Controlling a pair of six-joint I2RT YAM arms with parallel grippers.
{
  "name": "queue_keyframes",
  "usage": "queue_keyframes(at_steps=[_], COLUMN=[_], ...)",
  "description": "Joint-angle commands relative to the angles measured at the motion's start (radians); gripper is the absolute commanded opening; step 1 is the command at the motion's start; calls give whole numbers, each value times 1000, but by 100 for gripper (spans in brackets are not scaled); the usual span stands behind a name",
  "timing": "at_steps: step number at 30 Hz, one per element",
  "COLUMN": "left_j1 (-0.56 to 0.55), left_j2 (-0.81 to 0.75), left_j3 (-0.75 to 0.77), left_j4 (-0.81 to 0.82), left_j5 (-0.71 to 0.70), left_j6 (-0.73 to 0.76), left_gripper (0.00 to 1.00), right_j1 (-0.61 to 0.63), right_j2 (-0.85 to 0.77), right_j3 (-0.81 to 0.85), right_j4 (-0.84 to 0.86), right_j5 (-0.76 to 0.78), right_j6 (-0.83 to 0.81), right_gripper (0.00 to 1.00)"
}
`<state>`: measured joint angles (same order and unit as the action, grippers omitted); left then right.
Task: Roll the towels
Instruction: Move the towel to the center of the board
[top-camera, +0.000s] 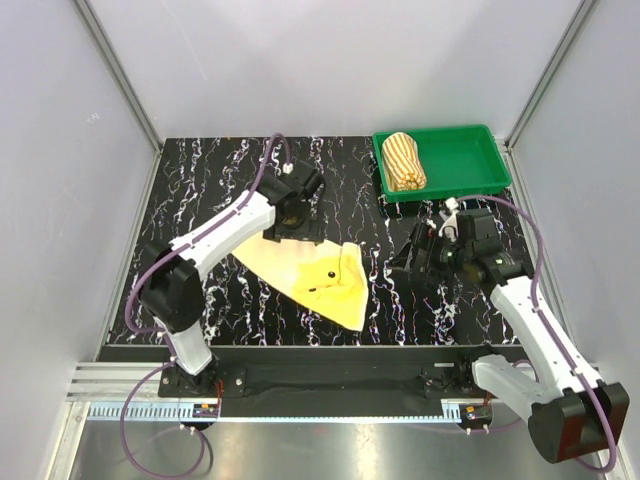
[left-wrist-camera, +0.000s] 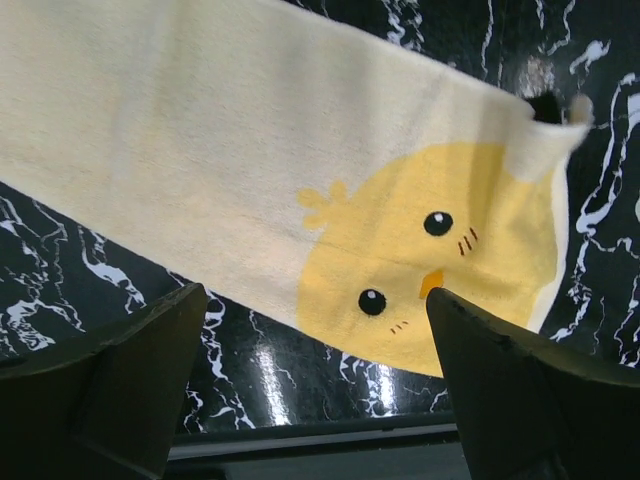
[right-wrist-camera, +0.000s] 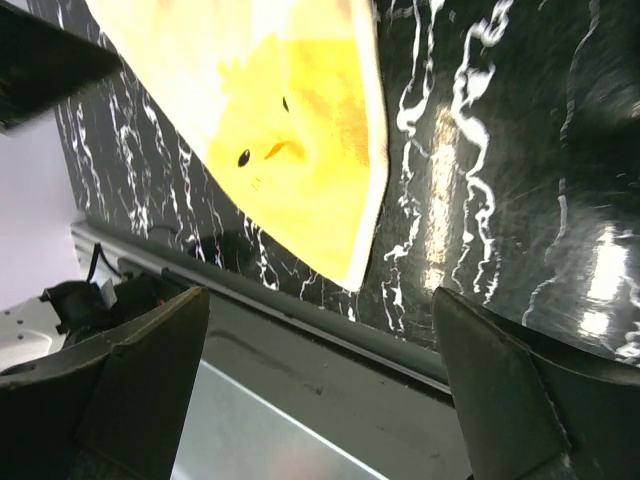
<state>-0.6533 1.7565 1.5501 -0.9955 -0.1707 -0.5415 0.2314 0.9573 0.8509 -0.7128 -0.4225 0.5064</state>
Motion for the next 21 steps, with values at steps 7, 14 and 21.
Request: queue_keyframes(at_steps=[7, 14, 21], left_j1=[334, 544, 581], left_j2=[-3, 232, 472], left_j3=[-13, 111, 327], left_j4=[155, 213, 207], left_j5=[-12, 40, 125], left_j6=[89, 124, 146], left_gripper=[98, 95, 92], right_j1=[17, 60, 68], right_j2=[306, 561, 678], right_j3=[9, 155, 174], right_j4=[247, 159, 193], right_j5=[-78, 66, 53], right_j6=[20, -42, -40], right_gripper=[100, 98, 96])
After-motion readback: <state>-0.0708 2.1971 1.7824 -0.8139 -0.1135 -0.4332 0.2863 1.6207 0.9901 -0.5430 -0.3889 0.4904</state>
